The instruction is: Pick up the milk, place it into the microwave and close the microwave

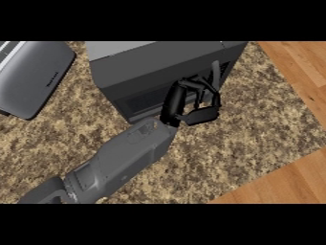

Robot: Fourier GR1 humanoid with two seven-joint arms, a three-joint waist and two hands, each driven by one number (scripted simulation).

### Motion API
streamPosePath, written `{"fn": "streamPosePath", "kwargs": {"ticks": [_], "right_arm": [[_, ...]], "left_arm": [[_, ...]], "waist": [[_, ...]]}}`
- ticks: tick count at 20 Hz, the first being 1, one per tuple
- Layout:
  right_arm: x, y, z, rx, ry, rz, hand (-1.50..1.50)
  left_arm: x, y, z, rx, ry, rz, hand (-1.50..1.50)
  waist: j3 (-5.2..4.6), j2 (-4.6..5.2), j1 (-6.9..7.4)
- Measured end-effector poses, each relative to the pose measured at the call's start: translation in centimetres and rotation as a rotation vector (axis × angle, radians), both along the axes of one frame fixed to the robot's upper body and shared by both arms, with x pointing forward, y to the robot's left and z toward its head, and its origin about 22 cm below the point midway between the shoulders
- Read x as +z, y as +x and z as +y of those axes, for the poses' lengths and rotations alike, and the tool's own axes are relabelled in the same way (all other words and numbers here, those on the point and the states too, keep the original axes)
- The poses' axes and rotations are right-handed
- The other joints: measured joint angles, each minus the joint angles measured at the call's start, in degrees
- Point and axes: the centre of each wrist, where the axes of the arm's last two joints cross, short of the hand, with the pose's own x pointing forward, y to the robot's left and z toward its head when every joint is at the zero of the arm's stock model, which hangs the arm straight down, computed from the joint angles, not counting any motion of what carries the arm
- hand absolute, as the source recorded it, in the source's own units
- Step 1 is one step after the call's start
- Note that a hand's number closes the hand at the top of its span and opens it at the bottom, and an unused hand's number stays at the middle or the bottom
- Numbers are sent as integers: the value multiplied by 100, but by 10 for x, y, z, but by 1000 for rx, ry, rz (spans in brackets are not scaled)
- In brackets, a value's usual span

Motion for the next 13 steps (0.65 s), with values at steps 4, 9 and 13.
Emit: {"fn": "streamPosePath", "kwargs": {"ticks": [4, 9, 13], "right_arm": [[3, -3, -3, -11, -2, -4, -150], [6, -8, -7, -25, -2, 0, -150], [8, -14, -9, -32, -12, 7, -150]], "left_arm": [[0, -2, -3, -12, 17, 23, 150], [-3, -5, -3, -19, 3, 61, -150], [-8, -8, -1, -23, -12, 83, -150]], "waist": [[-10, -24, 99], [-24, -51, 242], [-34, -78, 319]]}}
